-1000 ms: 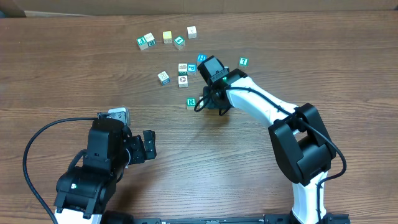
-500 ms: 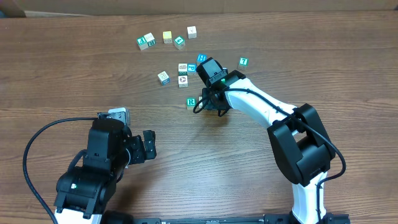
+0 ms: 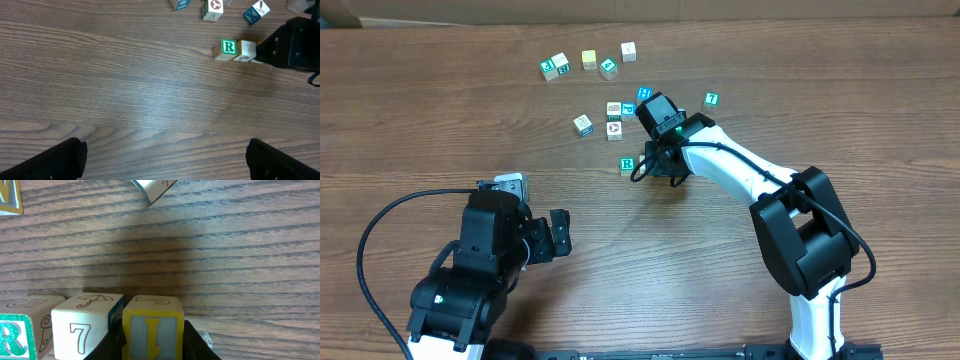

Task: Form a horizontal line
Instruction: 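Carry the I block left to beside the natural 7 block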

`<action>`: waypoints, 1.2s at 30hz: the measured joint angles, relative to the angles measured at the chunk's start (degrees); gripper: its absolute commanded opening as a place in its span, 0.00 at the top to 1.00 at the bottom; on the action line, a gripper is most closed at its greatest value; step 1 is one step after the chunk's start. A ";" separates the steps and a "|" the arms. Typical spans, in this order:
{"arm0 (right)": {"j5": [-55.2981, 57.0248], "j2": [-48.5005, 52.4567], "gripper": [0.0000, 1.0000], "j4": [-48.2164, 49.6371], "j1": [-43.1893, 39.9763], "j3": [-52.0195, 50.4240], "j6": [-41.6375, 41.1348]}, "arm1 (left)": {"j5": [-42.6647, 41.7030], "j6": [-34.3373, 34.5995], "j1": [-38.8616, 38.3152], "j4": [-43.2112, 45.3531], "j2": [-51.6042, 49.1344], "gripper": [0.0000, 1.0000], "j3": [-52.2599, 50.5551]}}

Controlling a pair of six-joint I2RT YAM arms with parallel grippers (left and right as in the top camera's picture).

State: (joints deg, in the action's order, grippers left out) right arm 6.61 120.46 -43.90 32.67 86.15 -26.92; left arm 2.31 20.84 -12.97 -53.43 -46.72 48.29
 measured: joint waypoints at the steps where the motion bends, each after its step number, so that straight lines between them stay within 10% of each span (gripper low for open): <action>1: -0.02 0.00 0.85 0.00 0.00 0.00 0.02 | 0.00 0.00 0.00 0.00 0.00 0.01 0.00; 36: -0.81 0.00 0.85 0.44 0.04 -0.02 1.49 | 0.00 0.00 0.00 0.00 0.00 0.01 0.00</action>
State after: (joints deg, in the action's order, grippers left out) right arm 5.80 120.46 -43.46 32.71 86.13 -25.43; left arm 2.31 20.84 -12.97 -53.43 -46.72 48.29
